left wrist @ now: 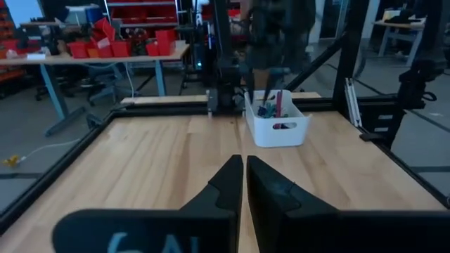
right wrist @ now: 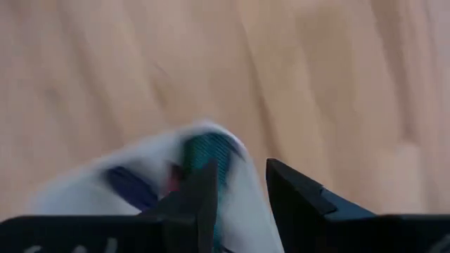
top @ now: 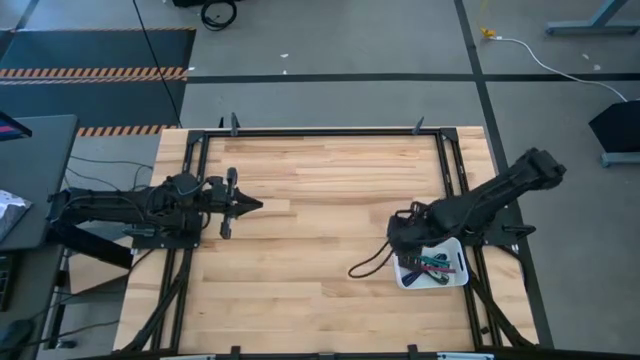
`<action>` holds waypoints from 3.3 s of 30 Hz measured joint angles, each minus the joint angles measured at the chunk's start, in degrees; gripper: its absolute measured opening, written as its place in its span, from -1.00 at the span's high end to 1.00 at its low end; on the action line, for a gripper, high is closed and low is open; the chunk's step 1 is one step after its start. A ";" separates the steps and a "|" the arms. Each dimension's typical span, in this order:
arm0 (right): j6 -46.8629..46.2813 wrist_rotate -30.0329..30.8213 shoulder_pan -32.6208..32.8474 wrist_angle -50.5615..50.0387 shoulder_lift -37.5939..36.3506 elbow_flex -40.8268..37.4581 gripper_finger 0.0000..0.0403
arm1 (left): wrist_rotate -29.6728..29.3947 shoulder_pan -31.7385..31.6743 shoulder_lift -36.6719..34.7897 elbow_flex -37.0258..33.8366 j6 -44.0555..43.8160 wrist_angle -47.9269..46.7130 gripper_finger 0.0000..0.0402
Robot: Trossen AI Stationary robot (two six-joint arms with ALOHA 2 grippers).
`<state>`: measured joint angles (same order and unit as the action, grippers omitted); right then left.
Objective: Pick and place USB-C Cables
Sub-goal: Move the white container to the center of the table
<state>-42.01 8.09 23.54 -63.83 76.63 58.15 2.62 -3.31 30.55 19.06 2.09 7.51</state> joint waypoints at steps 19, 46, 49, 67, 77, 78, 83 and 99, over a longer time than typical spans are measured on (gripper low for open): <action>6.02 -1.10 -2.02 -7.91 8.90 0.55 0.40 | 0.03 0.09 0.14 0.01 -1.92 -1.09 0.87; 9.91 -5.54 -4.93 1.19 9.19 -7.87 0.95 | 0.04 0.09 0.14 0.01 -2.93 -1.83 0.87; 9.88 -5.43 -6.70 4.86 9.06 -7.79 0.95 | 0.03 0.09 0.14 0.01 -2.93 -1.77 0.87; 33.94 -1.31 -20.58 23.95 25.73 10.22 0.98 | 0.03 0.09 0.17 0.03 -2.99 -1.49 0.87; 42.46 -2.79 -26.43 22.70 40.31 29.85 0.99 | 0.01 1.85 0.18 0.03 -4.44 -1.82 0.87; 42.88 -3.33 -26.99 22.69 41.30 31.25 0.99 | 0.01 2.22 0.17 0.03 -4.44 -1.83 0.87; 45.55 -3.97 -28.71 22.62 45.21 36.93 0.99 | -0.01 3.28 0.17 0.06 -4.44 -1.79 0.87; 47.99 -5.12 -34.21 23.33 46.15 38.33 0.99 | -0.07 3.28 0.17 0.06 -4.46 -2.32 0.87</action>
<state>5.98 2.96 -10.68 -40.50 122.78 96.49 2.55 -0.03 30.72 19.11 -2.36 5.19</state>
